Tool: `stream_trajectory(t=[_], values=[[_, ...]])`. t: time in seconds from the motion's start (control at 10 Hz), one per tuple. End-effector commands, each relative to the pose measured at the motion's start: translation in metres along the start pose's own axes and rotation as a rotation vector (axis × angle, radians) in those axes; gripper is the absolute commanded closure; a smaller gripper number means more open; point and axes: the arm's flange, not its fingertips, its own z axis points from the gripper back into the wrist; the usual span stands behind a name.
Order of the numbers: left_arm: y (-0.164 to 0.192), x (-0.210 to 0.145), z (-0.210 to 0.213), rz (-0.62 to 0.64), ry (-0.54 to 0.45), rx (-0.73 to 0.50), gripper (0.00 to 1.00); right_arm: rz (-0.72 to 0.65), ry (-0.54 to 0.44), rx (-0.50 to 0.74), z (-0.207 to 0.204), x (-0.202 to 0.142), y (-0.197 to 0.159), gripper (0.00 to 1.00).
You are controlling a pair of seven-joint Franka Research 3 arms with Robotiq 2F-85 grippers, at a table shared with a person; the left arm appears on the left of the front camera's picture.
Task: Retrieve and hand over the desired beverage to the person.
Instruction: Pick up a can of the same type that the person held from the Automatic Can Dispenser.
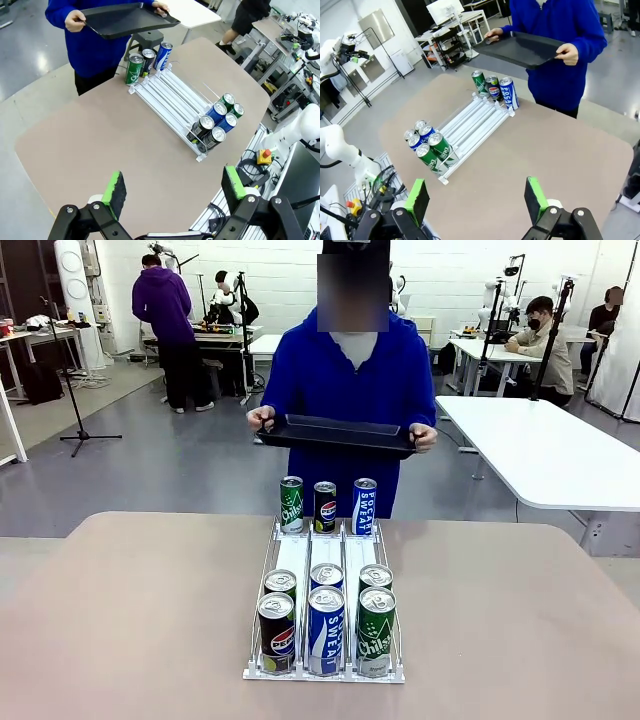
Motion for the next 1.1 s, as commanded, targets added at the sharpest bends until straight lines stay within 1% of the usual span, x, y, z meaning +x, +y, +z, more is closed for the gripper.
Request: stream_trajectory(t=[0.0, 1.0], values=[[0.0009, 0.0010, 0.0014, -0.006, -0.011, -0.011, 0.00, 0.015, -0.024, 0.016, -0.0001, 0.0043, -0.0024, 0.00], [0.0009, 0.0010, 0.0014, -0.006, -0.011, -0.011, 0.00, 0.015, -0.024, 0.016, -0.0001, 0.0043, -0.0024, 0.00]])
